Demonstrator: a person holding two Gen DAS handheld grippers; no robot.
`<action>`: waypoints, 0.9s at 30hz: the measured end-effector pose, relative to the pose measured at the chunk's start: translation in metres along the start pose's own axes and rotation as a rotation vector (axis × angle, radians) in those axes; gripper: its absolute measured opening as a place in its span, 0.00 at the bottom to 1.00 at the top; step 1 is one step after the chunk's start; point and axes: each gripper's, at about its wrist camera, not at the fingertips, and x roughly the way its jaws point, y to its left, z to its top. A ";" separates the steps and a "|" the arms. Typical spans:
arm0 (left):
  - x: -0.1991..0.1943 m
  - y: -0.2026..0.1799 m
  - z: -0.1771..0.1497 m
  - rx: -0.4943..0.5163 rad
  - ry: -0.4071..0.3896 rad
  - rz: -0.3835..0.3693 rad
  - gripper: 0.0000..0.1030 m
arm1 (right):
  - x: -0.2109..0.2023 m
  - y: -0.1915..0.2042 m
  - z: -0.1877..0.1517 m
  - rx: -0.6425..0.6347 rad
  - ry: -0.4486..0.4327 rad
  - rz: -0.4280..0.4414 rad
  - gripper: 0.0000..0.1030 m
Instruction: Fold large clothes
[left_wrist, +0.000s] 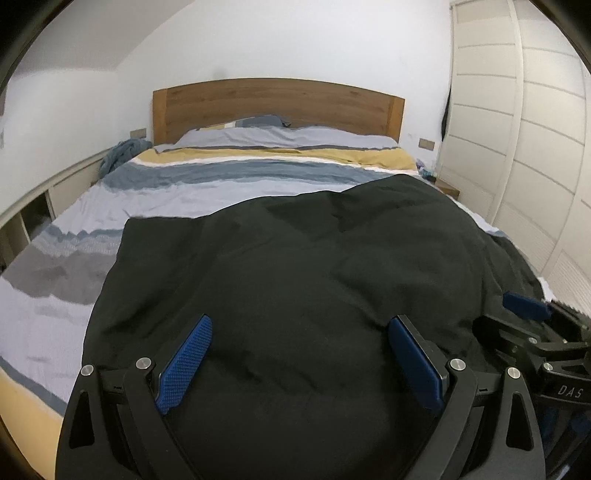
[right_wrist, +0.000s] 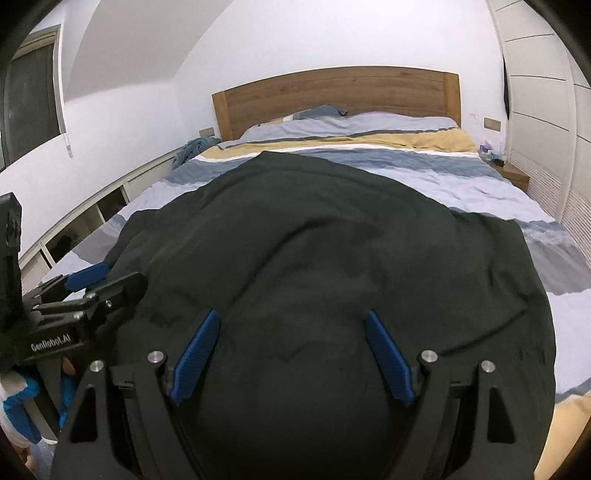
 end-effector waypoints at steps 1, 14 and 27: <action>0.003 -0.001 0.001 0.005 0.002 -0.001 0.92 | 0.004 0.001 0.002 -0.008 0.005 -0.006 0.79; 0.044 -0.011 0.018 0.050 0.035 0.046 0.92 | 0.046 -0.006 0.019 0.009 0.059 -0.055 0.79; 0.094 0.013 0.043 -0.049 0.177 0.049 0.95 | 0.072 -0.032 0.045 0.075 0.135 -0.092 0.79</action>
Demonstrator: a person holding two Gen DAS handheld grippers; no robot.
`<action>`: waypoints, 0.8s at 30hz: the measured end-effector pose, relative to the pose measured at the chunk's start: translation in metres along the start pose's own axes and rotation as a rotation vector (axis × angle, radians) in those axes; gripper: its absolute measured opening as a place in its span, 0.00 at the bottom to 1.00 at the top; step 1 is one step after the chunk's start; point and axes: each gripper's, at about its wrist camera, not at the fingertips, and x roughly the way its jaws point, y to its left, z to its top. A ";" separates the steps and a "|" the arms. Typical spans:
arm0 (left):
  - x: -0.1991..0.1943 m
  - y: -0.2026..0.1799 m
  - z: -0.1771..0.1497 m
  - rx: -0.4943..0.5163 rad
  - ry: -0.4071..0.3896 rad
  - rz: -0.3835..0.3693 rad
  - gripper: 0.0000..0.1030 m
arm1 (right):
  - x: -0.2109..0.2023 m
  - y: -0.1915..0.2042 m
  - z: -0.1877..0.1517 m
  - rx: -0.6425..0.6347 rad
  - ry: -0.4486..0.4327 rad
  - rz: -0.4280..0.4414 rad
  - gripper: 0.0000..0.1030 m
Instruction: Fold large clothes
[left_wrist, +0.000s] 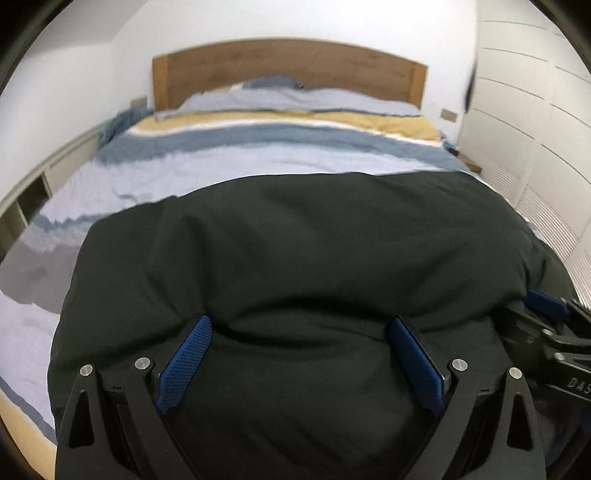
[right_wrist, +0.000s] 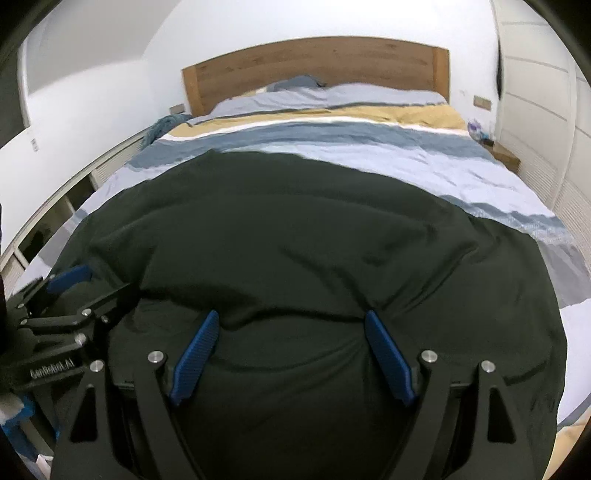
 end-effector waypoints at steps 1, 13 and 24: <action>0.005 0.002 0.005 -0.005 0.016 0.004 0.95 | 0.003 -0.004 0.003 0.014 0.006 0.000 0.79; 0.034 0.041 0.033 -0.081 0.119 -0.004 0.96 | 0.025 -0.059 0.025 0.071 0.058 -0.073 0.79; 0.005 0.141 0.010 -0.323 0.146 0.131 0.96 | -0.018 -0.157 -0.027 0.162 0.093 -0.271 0.79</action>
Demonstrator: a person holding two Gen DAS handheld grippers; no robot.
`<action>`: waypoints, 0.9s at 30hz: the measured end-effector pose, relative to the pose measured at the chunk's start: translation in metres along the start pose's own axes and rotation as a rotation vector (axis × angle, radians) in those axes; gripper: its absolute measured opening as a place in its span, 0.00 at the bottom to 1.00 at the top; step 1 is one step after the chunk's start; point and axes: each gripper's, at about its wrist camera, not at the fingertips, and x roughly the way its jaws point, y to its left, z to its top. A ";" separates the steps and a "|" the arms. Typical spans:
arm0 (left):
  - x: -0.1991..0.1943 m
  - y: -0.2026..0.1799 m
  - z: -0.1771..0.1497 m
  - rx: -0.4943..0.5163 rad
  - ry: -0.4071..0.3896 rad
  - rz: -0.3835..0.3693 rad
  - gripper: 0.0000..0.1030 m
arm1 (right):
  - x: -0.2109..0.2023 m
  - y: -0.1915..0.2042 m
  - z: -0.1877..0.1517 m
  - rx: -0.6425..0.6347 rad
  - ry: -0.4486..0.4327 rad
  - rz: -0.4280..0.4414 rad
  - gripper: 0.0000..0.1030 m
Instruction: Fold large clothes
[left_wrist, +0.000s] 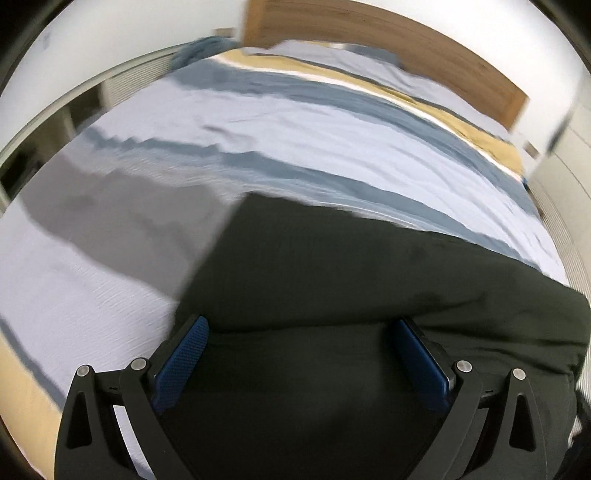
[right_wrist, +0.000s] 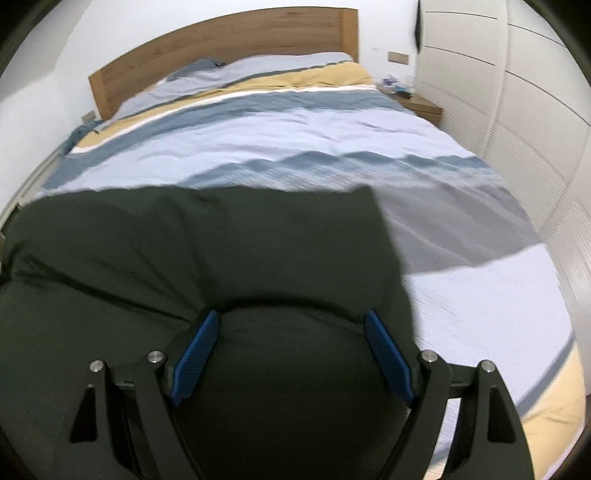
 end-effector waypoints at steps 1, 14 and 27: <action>-0.005 0.008 -0.003 -0.019 -0.006 0.007 0.96 | -0.005 -0.008 -0.006 0.007 0.001 -0.014 0.79; -0.149 0.073 -0.135 -0.050 -0.141 -0.043 0.97 | -0.128 -0.011 -0.117 -0.021 -0.030 -0.080 0.79; -0.264 0.039 -0.256 0.130 -0.300 -0.051 1.00 | -0.272 0.068 -0.215 -0.048 -0.212 0.035 0.79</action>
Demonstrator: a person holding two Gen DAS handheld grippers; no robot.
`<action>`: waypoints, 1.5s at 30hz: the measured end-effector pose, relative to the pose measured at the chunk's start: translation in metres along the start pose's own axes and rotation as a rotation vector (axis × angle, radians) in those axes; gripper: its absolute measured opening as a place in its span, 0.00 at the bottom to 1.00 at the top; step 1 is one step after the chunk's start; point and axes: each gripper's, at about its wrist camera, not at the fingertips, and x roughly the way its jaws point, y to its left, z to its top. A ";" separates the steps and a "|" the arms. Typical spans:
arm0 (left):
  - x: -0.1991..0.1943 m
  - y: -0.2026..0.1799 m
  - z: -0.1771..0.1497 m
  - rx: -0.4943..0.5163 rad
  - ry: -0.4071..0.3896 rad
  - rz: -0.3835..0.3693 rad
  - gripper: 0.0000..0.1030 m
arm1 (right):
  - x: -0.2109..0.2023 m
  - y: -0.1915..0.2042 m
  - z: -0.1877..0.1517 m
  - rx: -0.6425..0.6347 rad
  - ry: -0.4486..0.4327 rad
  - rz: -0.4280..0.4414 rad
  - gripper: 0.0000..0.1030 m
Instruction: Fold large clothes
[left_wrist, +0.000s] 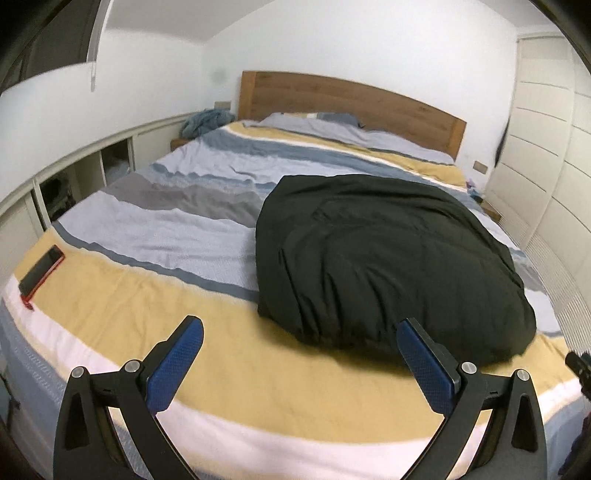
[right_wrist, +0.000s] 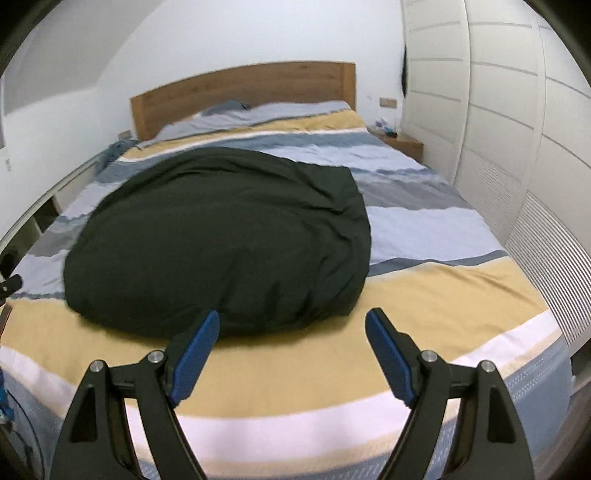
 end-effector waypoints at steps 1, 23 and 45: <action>-0.004 -0.002 -0.002 0.009 -0.006 0.005 1.00 | -0.008 0.004 -0.003 -0.008 -0.011 0.001 0.79; -0.120 -0.037 -0.034 0.122 -0.197 0.098 1.00 | -0.097 0.033 -0.032 -0.037 -0.128 0.014 0.79; -0.156 -0.055 -0.045 0.164 -0.234 0.071 1.00 | -0.148 0.009 -0.036 0.003 -0.216 -0.018 0.79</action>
